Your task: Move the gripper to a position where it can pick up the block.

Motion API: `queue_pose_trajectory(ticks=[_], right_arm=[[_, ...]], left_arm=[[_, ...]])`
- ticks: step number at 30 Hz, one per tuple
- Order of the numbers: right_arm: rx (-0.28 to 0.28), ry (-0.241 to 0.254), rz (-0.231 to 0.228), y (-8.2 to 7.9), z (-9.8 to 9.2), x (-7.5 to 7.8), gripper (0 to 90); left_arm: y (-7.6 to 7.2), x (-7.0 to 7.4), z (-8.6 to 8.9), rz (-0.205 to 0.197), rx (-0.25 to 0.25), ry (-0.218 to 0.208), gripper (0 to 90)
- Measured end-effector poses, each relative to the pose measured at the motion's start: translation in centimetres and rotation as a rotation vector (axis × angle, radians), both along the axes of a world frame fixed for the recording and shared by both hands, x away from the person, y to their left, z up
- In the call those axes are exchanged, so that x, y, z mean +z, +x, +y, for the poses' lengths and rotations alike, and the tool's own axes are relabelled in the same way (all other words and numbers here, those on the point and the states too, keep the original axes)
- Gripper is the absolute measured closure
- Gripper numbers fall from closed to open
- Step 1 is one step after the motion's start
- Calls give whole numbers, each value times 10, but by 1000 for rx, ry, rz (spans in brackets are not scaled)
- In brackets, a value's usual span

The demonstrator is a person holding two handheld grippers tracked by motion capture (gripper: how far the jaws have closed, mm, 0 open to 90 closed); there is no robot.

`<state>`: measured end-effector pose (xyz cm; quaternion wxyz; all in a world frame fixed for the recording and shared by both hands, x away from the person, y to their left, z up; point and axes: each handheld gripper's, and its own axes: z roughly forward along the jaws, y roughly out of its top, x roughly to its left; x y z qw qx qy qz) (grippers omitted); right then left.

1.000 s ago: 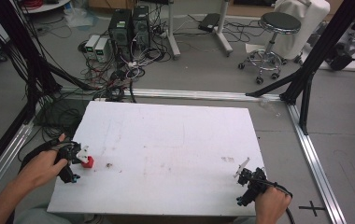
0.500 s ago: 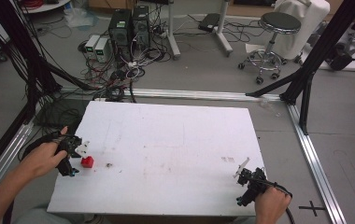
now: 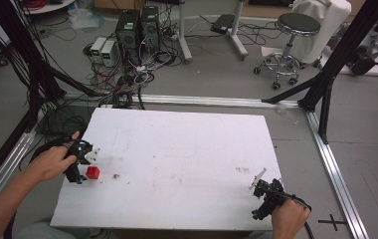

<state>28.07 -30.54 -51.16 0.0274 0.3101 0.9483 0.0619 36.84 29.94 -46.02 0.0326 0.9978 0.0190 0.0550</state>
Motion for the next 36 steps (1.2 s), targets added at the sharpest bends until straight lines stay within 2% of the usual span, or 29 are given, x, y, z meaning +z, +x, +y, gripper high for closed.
queue_pose_trajectory(ticks=[3, 8, 16, 25, 36], right_arm=[[-1, 0, 2, 0, 0, 0, 31], [3, -1, 1, 1, 0, -1, 31], [-3, 1, 1, 0, -1, -1, 31], [2, 0, 4, 1, -1, -1, 31], [2, -1, 2, 1, 1, -1, 31]], left_arm=[[5, -4, -2, 4, -40, 10, 237], [11, -11, -5, 13, -75, 22, 237], [17, -22, -5, 41, -87, 40, 237], [19, -33, -4, 53, -92, 52, 237], [18, -33, -4, 52, -85, 52, 238]])
